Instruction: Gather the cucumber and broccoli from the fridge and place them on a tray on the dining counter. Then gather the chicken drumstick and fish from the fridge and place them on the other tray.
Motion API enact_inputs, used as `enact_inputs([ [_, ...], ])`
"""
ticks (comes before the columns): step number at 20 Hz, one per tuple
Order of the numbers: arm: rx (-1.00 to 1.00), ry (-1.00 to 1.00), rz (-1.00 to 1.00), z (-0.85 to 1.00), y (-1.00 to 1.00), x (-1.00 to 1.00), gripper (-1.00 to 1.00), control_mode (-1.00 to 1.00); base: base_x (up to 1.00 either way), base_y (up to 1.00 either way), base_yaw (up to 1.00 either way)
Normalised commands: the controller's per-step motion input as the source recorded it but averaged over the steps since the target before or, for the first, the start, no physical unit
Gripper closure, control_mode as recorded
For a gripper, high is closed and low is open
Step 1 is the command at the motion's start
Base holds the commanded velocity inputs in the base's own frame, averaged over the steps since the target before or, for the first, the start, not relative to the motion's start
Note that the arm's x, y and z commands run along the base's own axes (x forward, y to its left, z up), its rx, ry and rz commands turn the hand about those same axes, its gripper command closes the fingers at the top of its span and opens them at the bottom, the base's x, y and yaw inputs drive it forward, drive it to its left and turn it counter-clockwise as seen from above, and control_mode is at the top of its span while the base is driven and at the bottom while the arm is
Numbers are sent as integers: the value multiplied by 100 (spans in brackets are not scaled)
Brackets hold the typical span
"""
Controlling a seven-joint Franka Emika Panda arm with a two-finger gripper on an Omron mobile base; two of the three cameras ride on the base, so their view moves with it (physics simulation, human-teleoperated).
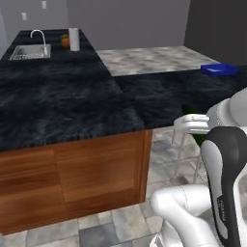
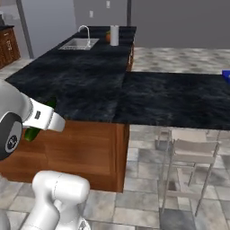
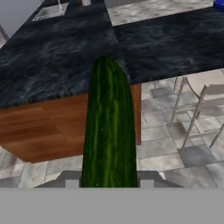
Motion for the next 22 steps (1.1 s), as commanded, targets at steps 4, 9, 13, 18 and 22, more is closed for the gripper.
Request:
enact_inputs([
  [4, 0, 0, 0, 0, 0, 0, 100, 100, 0, -100, -14],
  [9, 0, 0, 0, 0, 0, 0, 100, 100, 0, -99, -13],
  [13, 0, 0, 0, 0, 0, 0, 100, 100, 0, -98, -11],
  [18, 0, 0, 0, 0, 0, 0, 100, 100, 0, -97, -11],
  [22, 0, 0, 0, 0, 0, 0, 100, 100, 0, -98, -9],
])
